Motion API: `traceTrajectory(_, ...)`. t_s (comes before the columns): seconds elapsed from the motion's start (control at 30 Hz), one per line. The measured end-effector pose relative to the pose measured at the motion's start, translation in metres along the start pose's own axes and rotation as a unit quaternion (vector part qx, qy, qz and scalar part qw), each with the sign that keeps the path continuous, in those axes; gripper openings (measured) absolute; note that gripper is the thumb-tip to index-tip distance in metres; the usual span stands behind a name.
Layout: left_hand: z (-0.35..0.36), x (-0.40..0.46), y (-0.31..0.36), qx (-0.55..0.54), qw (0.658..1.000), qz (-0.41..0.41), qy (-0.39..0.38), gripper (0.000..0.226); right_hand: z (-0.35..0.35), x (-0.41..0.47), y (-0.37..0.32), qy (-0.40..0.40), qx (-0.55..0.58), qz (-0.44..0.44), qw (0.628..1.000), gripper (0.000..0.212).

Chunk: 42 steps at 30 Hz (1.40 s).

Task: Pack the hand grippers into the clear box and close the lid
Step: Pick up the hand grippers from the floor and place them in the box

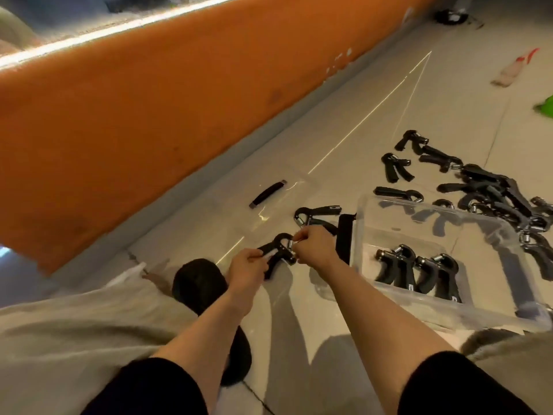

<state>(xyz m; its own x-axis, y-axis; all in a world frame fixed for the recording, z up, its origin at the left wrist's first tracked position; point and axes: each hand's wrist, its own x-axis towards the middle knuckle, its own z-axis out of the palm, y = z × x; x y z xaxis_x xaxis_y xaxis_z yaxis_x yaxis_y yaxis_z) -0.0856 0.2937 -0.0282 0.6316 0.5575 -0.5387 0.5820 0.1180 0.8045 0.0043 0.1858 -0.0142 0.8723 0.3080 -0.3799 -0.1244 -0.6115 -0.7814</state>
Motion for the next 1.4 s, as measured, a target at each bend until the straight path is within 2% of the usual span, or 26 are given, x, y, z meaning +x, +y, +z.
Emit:
traceTrajectory(0.07,0.000,0.007,-0.014,-0.005,1.000,-0.012,0.008,0.028,0.028,0.013,0.013,-0.011,-0.044,0.023,0.999,0.008)
traceTrajectory(0.2,0.010,0.029,-0.040,0.013,0.999,-0.035,0.007,0.017,0.057,0.031,0.041,-0.023,-0.098,0.083,0.991,0.013)
traceTrajectory(0.3,0.021,0.051,-0.051,0.079,0.996,-0.021,0.026,0.021,0.066,0.053,0.059,-0.038,-0.114,0.110,0.987,0.020)
traceTrajectory(0.43,0.037,0.091,-0.058,0.197,0.980,0.024,0.003,0.029,0.078,0.086,0.074,-0.057,-0.124,0.095,0.986,0.035)
traceTrajectory(0.6,0.058,0.131,-0.073,0.297,0.954,0.044,0.011,0.019,0.093,0.102,0.081,-0.071,-0.102,0.080,0.989,0.043)
traceTrajectory(0.7,0.067,0.137,-0.074,0.326,0.945,0.031,0.021,0.024,0.094,0.100,0.081,-0.055,-0.071,0.071,0.993,0.033)
traceTrajectory(0.9,0.062,0.132,-0.068,0.329,0.943,0.035,0.028,0.027,0.083,0.091,0.077,-0.052,-0.019,0.052,0.997,0.028)
traceTrajectory(1.1,0.048,0.115,-0.037,0.293,0.949,0.083,0.082,0.035,0.070,0.075,0.055,-0.037,0.005,-0.005,0.999,0.051)
traceTrajectory(1.23,0.037,0.094,-0.005,0.263,0.950,0.102,0.130,0.038,0.055,0.066,0.034,-0.009,0.036,-0.044,0.998,0.056)
traceTrajectory(1.4,0.031,0.065,0.040,0.211,0.956,0.151,0.135,0.037,0.026,0.043,0.012,0.026,0.093,-0.065,0.993,0.058)
